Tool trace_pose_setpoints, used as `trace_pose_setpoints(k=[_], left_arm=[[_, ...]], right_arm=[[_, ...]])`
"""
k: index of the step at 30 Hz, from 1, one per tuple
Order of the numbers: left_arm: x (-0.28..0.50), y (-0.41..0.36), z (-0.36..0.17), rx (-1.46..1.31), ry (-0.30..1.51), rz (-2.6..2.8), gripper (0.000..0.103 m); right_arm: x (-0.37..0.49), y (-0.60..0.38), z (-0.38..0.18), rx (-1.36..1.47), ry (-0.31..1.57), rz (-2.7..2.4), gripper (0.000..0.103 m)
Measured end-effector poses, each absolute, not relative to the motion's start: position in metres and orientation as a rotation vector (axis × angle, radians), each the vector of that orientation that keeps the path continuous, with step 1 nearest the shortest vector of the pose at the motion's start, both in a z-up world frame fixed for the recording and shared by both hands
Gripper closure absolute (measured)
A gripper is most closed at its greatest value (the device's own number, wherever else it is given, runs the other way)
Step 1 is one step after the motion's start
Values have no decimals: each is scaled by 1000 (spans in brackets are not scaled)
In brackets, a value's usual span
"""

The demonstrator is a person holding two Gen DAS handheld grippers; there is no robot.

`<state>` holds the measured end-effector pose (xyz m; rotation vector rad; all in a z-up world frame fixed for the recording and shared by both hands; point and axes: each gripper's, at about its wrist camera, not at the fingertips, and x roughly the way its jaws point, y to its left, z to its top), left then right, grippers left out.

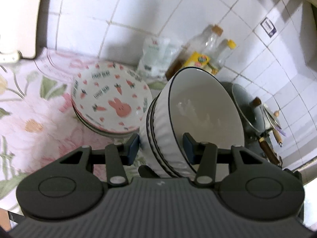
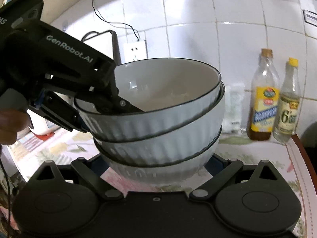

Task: Organize plates and bowls
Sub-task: 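Carry the bowl stack with both grippers onto the bunny plate, release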

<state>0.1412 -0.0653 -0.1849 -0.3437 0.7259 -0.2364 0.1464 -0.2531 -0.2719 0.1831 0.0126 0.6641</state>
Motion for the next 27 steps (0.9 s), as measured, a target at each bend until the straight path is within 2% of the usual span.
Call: trace_pose_setpoints(k=[10,27], left_arm=[[159,-40,-176,-386,682,-147,57],[239,3,-215,-379,661,-59,56]], right_arm=[[180,-233,-233,139,62,733,3],[273,-182,-231,85,164,825,3]])
